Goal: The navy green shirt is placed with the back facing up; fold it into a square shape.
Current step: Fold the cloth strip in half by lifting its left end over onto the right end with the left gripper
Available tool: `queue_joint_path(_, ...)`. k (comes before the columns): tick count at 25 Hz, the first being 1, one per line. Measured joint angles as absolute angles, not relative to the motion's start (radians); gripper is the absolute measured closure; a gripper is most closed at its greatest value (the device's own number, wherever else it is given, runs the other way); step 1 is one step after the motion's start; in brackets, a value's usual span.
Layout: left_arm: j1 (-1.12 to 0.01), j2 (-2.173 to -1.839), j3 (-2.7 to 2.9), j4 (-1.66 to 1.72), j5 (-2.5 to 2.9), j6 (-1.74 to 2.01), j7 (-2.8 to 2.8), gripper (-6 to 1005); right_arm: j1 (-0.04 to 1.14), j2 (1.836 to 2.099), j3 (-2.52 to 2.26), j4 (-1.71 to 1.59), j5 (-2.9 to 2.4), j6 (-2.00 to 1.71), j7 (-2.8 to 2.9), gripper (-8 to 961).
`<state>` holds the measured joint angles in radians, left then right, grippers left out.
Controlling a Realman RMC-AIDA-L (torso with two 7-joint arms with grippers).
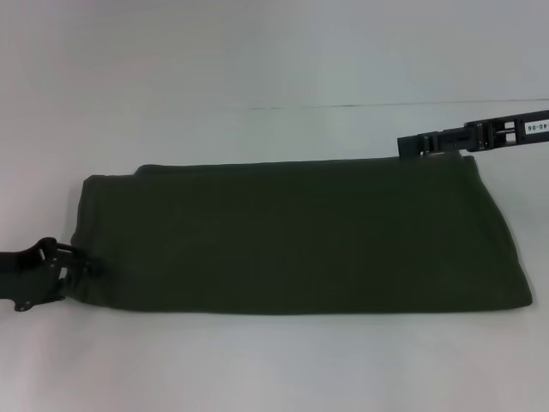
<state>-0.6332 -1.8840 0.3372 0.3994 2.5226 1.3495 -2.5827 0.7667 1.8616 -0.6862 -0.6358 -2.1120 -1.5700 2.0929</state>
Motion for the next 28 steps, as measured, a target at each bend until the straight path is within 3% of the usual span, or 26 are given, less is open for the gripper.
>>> queue_joint_path(16, -0.624, -1.880, 0.335, 0.407, 2.532, 1.344, -2.590, 943, 0.766, 1.853, -0.697, -0.647, -2.114, -1.577, 2.098, 156)
queue_joint_path(28, -0.605, -1.869, 0.333, 0.472, 2.534, 1.361, -2.588, 969, 0.764, 1.853, -0.699, -0.646, -2.114, -1.582, 2.087, 157)
